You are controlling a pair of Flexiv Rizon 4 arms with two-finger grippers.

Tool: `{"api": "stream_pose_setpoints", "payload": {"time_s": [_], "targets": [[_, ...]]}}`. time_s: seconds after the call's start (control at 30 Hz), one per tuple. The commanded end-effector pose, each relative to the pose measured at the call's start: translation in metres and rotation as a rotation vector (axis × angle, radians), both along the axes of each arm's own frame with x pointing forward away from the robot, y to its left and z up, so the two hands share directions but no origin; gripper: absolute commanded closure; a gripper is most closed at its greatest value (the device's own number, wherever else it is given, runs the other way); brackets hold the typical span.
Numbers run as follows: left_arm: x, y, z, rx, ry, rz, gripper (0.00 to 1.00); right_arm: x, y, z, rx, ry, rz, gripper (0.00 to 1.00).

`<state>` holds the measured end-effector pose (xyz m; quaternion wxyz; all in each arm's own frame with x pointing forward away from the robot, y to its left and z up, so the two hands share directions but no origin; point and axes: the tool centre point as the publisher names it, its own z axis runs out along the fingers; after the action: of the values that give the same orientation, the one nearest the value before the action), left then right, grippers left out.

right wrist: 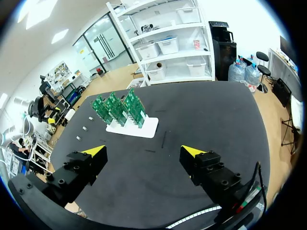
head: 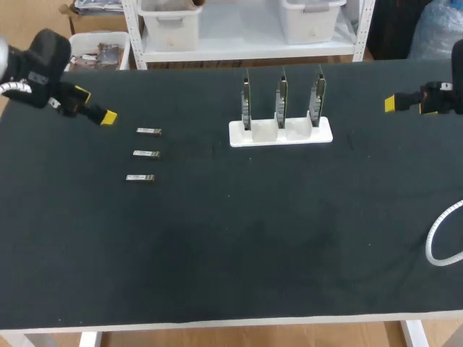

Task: Pick up the optical module with the left hand, and insert it into the network port with the right hand.

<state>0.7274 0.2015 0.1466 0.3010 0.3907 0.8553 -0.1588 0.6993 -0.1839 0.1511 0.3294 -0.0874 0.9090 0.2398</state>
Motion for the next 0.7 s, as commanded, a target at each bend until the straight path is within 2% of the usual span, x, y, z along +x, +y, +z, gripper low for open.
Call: {"api": "stream_pose_setpoints", "payload": {"time_s": [0.03, 0.13, 0.37, 0.5, 0.6, 0.7], "targets": [[0.031, -0.006, -0.006, 0.303, 0.044, -0.195, 0.0, -0.001, 0.0, 0.0, 0.0, 0.0, -0.001, 0.0], [0.039, -0.01, -0.01, 0.38, 0.041, -0.253, 0.0, -0.001, 0.0, 0.0, 0.0, 0.0, -0.001, 0.0], [0.051, -0.02, -0.022, 0.474, 0.055, -0.339, 0.0, -0.001, 0.0, 0.0, 0.0, 0.0, -0.001, 0.0], [0.056, -0.023, -0.024, 0.48, 0.07, -0.347, 0.0, -0.001, 0.0, 0.0, 0.0, 0.0, -0.001, 0.0], [0.056, -0.023, -0.024, 0.418, 0.098, -0.326, 0.0, -0.001, 0.0, 0.0, 0.0, 0.0, -0.001, 0.0], [0.056, -0.023, -0.024, 0.418, 0.098, -0.326, 0.0, -0.001, 0.0, 0.0, 0.0, 0.0, -0.001, 0.0]]}}
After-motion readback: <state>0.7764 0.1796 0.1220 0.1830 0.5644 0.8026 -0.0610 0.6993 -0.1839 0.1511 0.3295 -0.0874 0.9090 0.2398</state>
